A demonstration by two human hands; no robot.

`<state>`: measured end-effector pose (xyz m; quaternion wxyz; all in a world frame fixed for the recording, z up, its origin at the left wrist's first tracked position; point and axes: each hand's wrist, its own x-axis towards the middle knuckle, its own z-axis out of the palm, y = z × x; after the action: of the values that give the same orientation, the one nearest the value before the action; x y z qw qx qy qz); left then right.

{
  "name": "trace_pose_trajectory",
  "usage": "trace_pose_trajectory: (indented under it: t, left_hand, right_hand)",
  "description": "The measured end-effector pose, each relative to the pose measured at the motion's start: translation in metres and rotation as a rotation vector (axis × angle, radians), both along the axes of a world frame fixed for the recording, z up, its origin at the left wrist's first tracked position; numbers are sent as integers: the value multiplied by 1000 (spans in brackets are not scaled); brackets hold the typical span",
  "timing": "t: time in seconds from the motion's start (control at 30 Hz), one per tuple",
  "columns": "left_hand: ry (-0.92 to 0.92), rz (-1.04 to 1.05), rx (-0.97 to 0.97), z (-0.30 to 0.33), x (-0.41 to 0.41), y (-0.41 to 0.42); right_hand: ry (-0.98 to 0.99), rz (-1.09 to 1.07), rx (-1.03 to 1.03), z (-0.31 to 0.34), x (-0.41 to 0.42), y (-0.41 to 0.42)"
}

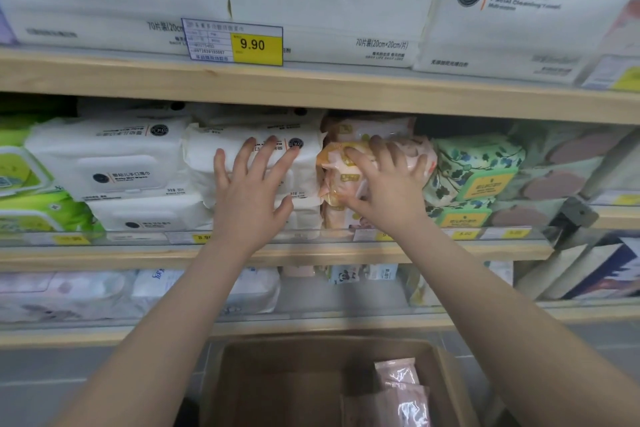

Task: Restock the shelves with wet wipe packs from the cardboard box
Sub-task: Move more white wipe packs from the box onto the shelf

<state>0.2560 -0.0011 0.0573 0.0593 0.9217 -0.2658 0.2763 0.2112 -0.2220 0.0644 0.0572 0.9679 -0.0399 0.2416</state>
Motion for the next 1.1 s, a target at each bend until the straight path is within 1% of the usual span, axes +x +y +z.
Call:
trace_pose_trajectory:
  t: [0.17, 0.3, 0.4, 0.5, 0.6, 0.67, 0.73, 0.83, 0.9, 1.0, 1.1]
  left_hand:
    - [9, -24, -11, 0, 0, 0]
    - [6, -58, -81, -6, -13, -6]
    - [18, -151, -111, -27, -39, -18]
    - [96, -298, -31, -65, -68, -32]
    - [214, -435, 108, -116, -97, -36]
    - [293, -482, 188, -147, -116, -35]
    - [388, -414, 236, -171, -125, -35]
    - [559, -227, 258, -199, -126, -36]
    - [648, -142, 303, -218, -128, -34]
    - [677, -98, 343, -243, -133, -33]
    - [587, -88, 292, -258, -132, -34]
  right_hand:
    - [34, 23, 70, 6, -3, -5]
    - [-30, 95, 156, 13, -22, -8]
    - [-76, 172, 164, -3, -53, -15]
    - [-45, 188, 197, -39, -95, -27]
    - [79, 126, 319, -85, -138, -40]
    - [160, 72, 398, -119, -164, -42]
    - [250, 3, 481, -152, -186, -40]
    - [391, -95, 594, -197, -211, -34]
    - [477, -148, 671, -222, -222, -27]
    - [590, -199, 704, -253, -232, -17]
    - [680, -238, 778, -283, -235, -11]
